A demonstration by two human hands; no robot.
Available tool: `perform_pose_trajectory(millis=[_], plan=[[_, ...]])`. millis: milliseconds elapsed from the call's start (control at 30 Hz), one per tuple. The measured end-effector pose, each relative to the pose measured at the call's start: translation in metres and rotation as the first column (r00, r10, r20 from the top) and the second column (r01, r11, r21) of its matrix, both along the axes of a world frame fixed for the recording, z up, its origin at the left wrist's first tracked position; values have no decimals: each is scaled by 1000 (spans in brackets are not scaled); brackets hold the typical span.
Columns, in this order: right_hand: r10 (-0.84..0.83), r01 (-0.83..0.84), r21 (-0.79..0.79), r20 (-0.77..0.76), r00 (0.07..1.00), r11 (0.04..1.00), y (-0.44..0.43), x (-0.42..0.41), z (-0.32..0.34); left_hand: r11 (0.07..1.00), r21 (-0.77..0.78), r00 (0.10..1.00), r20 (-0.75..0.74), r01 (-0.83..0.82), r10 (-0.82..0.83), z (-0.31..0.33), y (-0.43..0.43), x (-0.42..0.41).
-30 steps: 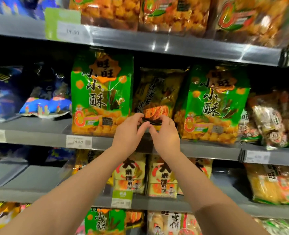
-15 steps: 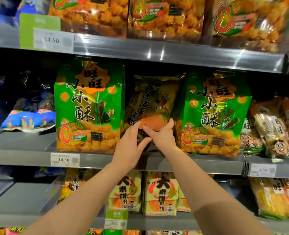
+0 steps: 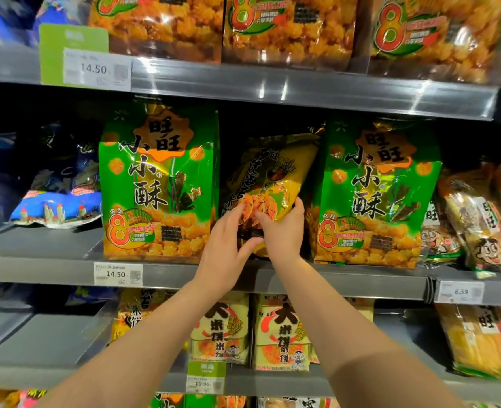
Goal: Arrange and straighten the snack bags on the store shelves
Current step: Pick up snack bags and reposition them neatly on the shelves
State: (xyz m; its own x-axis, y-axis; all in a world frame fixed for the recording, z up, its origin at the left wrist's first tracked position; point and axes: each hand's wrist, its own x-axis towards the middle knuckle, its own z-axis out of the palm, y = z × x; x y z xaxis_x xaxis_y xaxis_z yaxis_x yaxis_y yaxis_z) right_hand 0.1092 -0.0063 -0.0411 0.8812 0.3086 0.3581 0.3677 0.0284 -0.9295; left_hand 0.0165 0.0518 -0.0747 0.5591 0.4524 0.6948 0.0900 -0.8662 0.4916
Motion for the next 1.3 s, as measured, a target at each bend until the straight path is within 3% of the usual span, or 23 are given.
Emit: perform_pose_trajectory(millis=[400,767,1133,1300], plan=[[46,-55,31,245,968,998,-47,-22,24,999,-44,1000,9,18,-17,7,-2,-1],[88,-106,82,194,977,991,-108,-24,18,993,-97,996,-50,-74,69,12,-30,-1],[148,-162,168,96,984,972,-182,-31,-4,935,-353,999,-10,40,-47,16,-62,-24],[189,-200,198,75,979,960,-188,-40,-32,940,-339,999,10,42,-40,1,-75,-44]])
